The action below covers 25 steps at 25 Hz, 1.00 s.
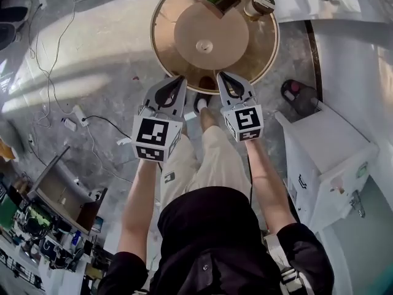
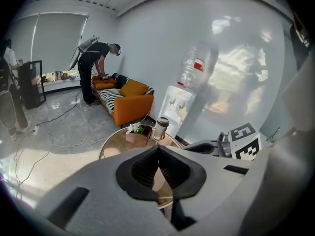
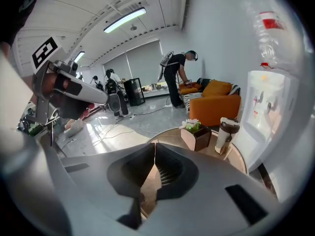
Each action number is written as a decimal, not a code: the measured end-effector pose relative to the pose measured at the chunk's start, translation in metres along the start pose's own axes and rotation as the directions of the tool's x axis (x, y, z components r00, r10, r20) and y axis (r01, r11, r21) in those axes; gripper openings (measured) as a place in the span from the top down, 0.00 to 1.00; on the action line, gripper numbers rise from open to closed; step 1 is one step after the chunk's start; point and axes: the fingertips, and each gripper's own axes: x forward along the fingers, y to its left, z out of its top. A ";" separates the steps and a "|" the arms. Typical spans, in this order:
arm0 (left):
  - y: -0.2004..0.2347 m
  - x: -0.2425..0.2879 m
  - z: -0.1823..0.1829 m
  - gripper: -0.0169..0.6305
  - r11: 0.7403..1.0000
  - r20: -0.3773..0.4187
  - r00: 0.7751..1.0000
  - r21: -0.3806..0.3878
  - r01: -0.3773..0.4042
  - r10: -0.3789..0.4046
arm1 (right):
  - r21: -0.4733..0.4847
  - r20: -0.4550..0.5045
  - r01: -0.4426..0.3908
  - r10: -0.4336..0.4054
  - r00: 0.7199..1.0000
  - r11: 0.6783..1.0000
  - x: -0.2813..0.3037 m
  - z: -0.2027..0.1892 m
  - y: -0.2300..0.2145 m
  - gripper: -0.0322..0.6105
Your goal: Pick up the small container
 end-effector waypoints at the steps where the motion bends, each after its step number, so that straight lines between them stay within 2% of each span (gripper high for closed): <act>1: 0.002 0.007 -0.006 0.95 1.000 -0.005 1.000 0.003 0.006 -0.006 | 0.007 -0.002 0.004 -0.004 1.000 1.000 0.006 -0.007 -0.002 0.94; 5: 0.008 0.035 -0.033 0.95 1.000 -0.038 0.999 0.010 0.030 -0.029 | 0.012 -0.022 0.016 -0.016 1.000 1.000 0.029 -0.036 -0.012 0.94; 10: 0.022 0.063 -0.063 0.95 0.999 -0.064 0.997 0.002 0.045 -0.044 | 0.031 -0.059 0.036 -0.034 0.998 0.999 0.067 -0.074 -0.022 0.83; 14: 0.029 0.076 -0.083 0.95 0.998 -0.086 0.994 -0.002 0.068 -0.068 | 0.041 -0.088 0.057 -0.053 0.995 0.998 0.091 -0.096 -0.028 0.79; 19: 0.044 0.091 -0.091 0.95 0.996 -0.080 0.993 0.017 0.090 -0.088 | 0.031 -0.115 0.084 -0.080 0.990 0.996 0.124 -0.119 -0.037 0.67; 25: 0.053 0.104 -0.106 0.95 0.992 -0.113 0.987 0.030 0.121 -0.117 | 0.056 -0.123 0.136 -0.129 0.984 0.989 0.149 -0.145 -0.045 0.51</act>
